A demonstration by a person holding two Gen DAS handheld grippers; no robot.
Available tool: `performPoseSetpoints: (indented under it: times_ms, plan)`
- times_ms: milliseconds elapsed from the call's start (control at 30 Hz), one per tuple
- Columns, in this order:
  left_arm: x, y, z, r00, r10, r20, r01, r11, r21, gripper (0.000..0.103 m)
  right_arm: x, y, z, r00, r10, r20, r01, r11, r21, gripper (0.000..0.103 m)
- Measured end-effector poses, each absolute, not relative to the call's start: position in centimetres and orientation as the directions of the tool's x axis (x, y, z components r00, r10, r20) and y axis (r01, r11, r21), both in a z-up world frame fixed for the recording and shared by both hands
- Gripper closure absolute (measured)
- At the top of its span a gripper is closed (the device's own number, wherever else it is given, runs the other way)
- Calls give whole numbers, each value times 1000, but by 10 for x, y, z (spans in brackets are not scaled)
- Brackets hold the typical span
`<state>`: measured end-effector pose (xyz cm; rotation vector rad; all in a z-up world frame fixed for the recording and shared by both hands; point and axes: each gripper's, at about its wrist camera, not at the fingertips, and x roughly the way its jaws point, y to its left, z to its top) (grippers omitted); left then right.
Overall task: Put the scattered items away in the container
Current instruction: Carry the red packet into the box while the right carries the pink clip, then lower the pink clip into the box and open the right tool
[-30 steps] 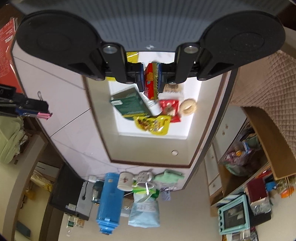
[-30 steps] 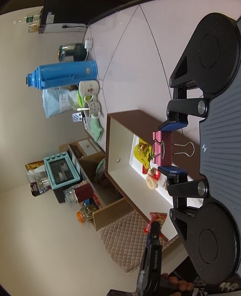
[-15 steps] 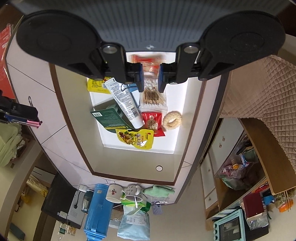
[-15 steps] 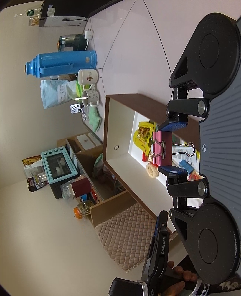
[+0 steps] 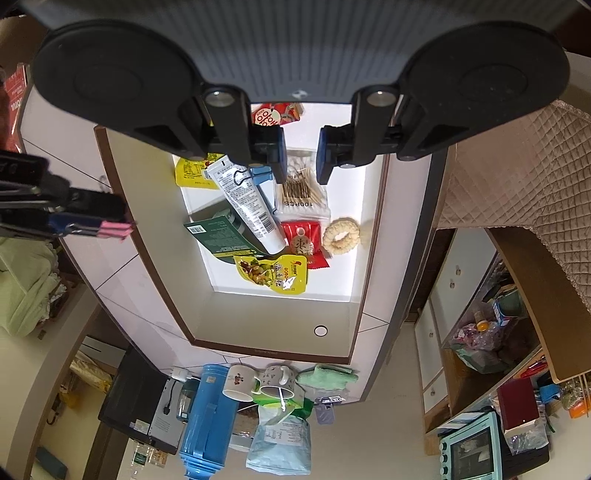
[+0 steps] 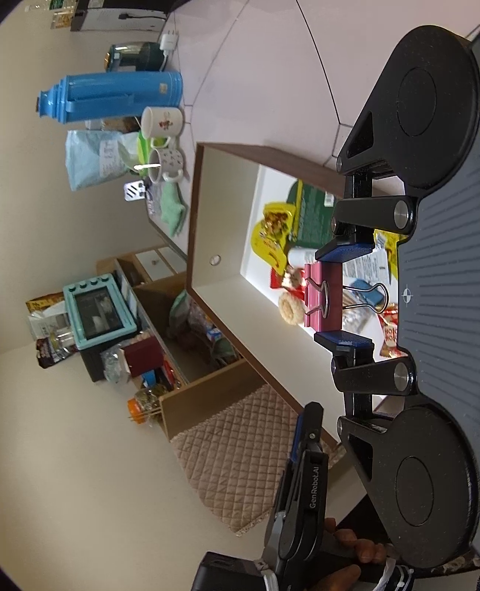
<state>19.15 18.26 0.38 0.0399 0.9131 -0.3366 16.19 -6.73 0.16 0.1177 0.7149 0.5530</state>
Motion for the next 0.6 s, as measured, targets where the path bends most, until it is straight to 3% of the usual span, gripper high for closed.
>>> performPoseSetpoints:
  times_ms: [533, 567, 600]
  plan:
    - [192, 190, 4, 551, -315, -773, 344, 929, -133, 88, 172, -36, -20, 568, 503, -651, -426, 857, 289, 63]
    - [192, 190, 4, 551, -316, -772, 345, 929, -134, 87, 174, -34, -20, 567, 502, -653, -426, 857, 290, 48]
    - [192, 190, 4, 551, -317, -772, 346, 929, -135, 87, 174, -34, -19, 575, 496, -651, -420, 862, 285, 24]
